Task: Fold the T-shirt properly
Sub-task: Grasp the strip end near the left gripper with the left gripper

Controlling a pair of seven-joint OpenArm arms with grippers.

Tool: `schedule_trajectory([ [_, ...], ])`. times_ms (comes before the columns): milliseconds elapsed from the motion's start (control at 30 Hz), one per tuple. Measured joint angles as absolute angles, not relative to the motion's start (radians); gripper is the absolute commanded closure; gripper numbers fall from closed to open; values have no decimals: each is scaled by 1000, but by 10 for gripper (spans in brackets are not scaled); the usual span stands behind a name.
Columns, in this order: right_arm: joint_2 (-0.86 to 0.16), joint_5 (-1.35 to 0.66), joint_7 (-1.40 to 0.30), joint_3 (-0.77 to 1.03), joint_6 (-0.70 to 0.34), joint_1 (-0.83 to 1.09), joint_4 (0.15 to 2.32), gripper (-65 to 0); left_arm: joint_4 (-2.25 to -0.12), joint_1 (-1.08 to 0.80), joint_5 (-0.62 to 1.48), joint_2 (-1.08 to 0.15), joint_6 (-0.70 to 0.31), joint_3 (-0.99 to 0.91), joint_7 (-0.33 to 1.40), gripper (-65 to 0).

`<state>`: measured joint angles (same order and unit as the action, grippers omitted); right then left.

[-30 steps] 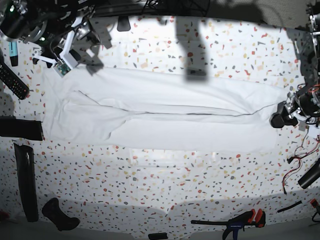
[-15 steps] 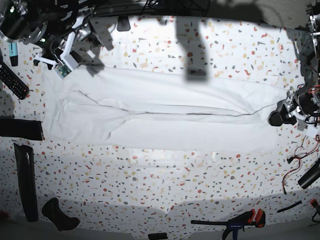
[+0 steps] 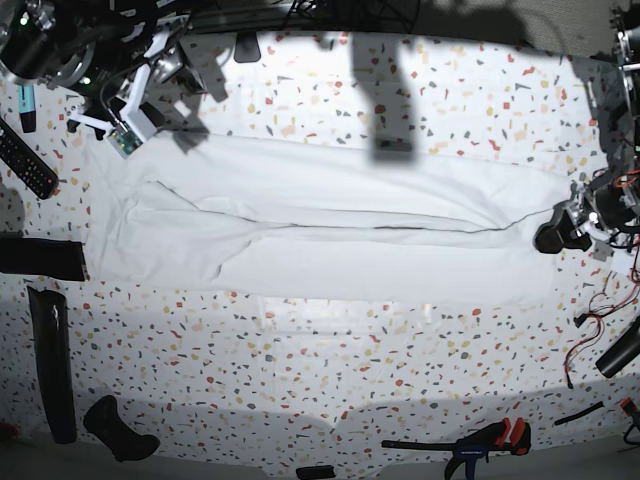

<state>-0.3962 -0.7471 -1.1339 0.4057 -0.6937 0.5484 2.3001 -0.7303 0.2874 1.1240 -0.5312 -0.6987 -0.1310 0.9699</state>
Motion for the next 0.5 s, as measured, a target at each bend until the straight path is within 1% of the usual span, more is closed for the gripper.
schedule_trajectory([
  [67,-396,-747,-1134,406,-694,548,2300,-385,-731,288,1128,-521,-699,-131,972,-312],
  [133,-396,-747,-1134,406,-694,549,2300,-385,-731,288,1127,-515,-699,-131,973,-253],
  [167,-396,-747,-1134,406,-694,548,2300,-385,-730,288,1127,-515,-699,-130,973,-209],
  [267,-396,-747,-1134,406,-694,548,2300,-385,-730,285,1122,-511,-692,-129,986,-44],
  [300,-396,-747,-1134,406,-694,548,2300,-385,-730,285,1120,-510,-692,-129,990,-1],
  [500,-396,-747,-1134,406,-694,549,2300,-385,-739,284,1117,-531,-691,-125,983,0],
])
